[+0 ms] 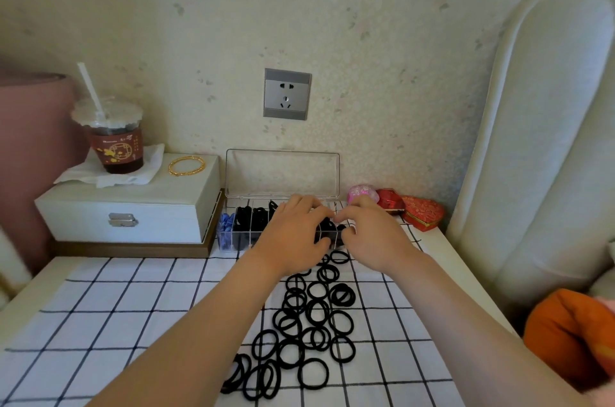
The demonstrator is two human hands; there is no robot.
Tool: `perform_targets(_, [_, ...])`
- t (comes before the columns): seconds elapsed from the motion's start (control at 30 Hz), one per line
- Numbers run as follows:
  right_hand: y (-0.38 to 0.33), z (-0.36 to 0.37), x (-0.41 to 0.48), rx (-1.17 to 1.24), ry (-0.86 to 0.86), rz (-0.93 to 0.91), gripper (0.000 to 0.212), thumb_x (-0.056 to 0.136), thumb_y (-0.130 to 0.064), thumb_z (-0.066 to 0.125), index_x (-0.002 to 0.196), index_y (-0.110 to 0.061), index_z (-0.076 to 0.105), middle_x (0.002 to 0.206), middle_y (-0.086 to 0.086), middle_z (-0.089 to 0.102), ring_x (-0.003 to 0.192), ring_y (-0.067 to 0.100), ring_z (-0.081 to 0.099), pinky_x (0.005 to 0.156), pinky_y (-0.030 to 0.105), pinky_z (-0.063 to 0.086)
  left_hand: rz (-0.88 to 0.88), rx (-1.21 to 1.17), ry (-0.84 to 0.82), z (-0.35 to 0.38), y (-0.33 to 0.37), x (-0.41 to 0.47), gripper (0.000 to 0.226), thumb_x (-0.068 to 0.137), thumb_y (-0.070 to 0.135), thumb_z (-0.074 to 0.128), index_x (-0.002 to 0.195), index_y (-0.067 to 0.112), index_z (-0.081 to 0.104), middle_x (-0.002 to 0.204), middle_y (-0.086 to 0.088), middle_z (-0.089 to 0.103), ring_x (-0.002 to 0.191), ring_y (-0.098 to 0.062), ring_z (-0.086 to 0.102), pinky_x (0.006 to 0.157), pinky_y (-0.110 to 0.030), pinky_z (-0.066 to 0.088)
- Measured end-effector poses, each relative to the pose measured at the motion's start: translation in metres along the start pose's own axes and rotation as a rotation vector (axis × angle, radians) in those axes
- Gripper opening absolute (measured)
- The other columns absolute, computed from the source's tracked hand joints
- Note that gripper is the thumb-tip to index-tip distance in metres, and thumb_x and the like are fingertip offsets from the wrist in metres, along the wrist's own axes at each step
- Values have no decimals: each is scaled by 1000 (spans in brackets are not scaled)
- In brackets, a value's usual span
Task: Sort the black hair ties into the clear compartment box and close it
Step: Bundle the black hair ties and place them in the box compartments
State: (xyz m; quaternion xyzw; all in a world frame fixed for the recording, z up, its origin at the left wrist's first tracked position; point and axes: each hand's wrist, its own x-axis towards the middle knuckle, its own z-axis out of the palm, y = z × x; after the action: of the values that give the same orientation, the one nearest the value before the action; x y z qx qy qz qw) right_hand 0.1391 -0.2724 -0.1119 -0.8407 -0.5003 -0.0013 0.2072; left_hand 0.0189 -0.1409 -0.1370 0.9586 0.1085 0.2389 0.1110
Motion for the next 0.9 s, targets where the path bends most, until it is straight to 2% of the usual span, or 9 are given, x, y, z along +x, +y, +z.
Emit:
perform_targets(0.07, [-12, -3, -11, 28, -3, -40, 29, 90, -15, 55, 111, -24, 72, 111, -5, 56, 100, 14, 58, 86, 32, 48, 22, -12, 55, -7, 5, -13, 34, 84, 31, 60, 118, 24, 63, 112, 7, 56, 108, -14, 42, 96, -30, 36])
perform_targets(0.17, [-30, -2, -33, 35, -88, -99, 23, 89, -16, 54, 98, -26, 73, 97, -8, 56, 90, 13, 57, 85, 36, 50, -4, -31, -47, -22, 10, -37, 22, 85, 30, 61, 106, 24, 64, 98, 7, 57, 96, -13, 43, 86, -31, 42])
perform_targets(0.3, [-49, 11, -62, 66, -254, -142, 31, 92, -26, 54, 119, -27, 69, 118, -7, 56, 114, 15, 55, 99, 33, 45, -163, -91, -329, -45, 13, -75, 34, 82, 46, 67, 111, 30, 61, 103, 10, 53, 106, -12, 43, 93, -30, 42])
perform_targets(0.37, [-56, 20, -77, 69, -320, -144, 46, 97, -38, 51, 143, -31, 50, 146, -5, 44, 140, 19, 37, 113, 34, 32, -257, -99, -496, -61, 17, -89, 43, 75, 57, 71, 109, 34, 58, 103, 10, 52, 103, -11, 45, 90, -30, 45])
perform_targets(0.4, [-60, 25, -85, 51, -367, -130, 55, 99, -45, 48, 152, -35, 36, 160, -3, 28, 151, 21, 20, 120, 36, 21, -309, -101, -558, -69, 19, -96, 46, 72, 60, 73, 107, 35, 57, 101, 10, 54, 98, -10, 50, 86, -29, 47])
perform_targets(0.47, [-65, 37, -99, -5, -458, -122, 68, 98, -59, 39, 157, -42, 10, 168, -2, -6, 154, 17, -12, 124, 42, -1, -380, -63, -646, -83, 21, -107, 51, 66, 63, 76, 104, 37, 56, 97, 12, 56, 88, -7, 54, 77, -28, 49])
perform_targets(0.53, [-68, 50, -108, -77, -503, -157, 73, 95, -69, 33, 156, -48, -2, 165, -3, -21, 150, 15, -27, 122, 48, -12, -409, -29, -710, -93, 21, -120, 50, 63, 61, 79, 101, 38, 56, 91, 14, 54, 81, -4, 52, 69, -27, 45])
perform_targets(0.7, [-63, 71, -108, -192, -417, -234, 64, 101, -56, 28, 157, -44, 1, 166, -1, -21, 149, 14, -27, 120, 47, -16, -419, -77, -705, -85, 22, -139, 42, 65, 49, 84, 95, 34, 60, 89, 15, 56, 78, -4, 55, 65, -24, 44])
perform_targets(0.9, [-68, 75, -88, -156, -397, -169, 60, 104, -47, 29, 158, -39, 5, 167, 1, -13, 152, 18, -20, 123, 45, -12, -440, -177, -591, -72, 3, -127, 30, 72, 35, 84, 94, 30, 64, 86, 12, 57, 78, -7, 56, 67, -22, 45])
